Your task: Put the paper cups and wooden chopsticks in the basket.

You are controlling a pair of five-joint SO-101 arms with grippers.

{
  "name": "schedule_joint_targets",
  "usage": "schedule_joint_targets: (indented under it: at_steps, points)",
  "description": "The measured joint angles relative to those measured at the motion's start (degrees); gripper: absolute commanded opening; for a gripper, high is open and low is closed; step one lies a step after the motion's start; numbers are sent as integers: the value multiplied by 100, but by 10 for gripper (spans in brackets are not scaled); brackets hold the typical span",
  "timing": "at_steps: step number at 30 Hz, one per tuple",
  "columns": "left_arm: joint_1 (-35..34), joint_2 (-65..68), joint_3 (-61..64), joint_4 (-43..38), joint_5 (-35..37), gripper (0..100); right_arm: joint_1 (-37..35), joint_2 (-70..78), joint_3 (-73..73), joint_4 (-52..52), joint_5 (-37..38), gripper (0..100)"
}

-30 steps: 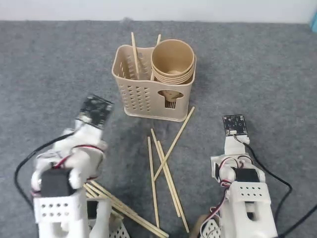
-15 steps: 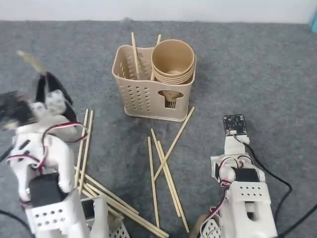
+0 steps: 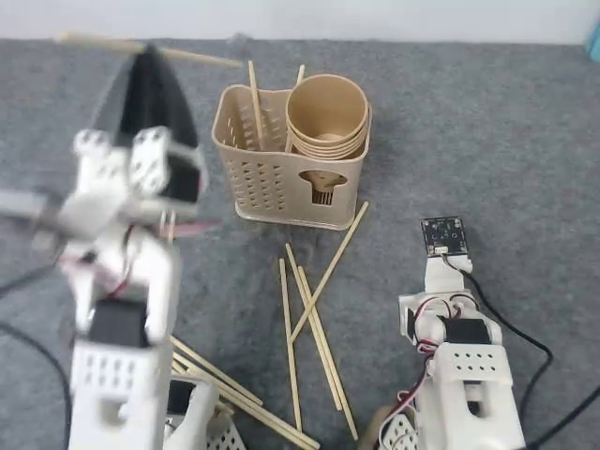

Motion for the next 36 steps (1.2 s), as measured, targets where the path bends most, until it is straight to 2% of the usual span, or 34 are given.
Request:
schedule_joint_targets:
  at_steps: [6, 11, 16, 19, 26, 31, 36]
  points:
    - [35, 1495, -167, -9, 0, 13, 0, 0, 0, 0, 0, 6]
    - [35, 2119, -167, 369, 18, 28, 0, 0, 0, 0, 0, 6]
    - [26, 2207, -281, 844, 0, 209, 0, 0, 0, 0, 0, 6]
    - [-26, 2207, -659, 1521, 0, 294, 0, 0, 0, 0, 0, 6]
    - [-158, 2040, -1925, 3815, 0, 284, 0, 0, 0, 0, 0, 6]
    - [-897, 1899, -2769, 5459, -9, 282, 0, 0, 0, 0, 0, 6]
    - [-1978, 1873, -2760, 6593, -9, 282, 0, 0, 0, 0, 0, 6]
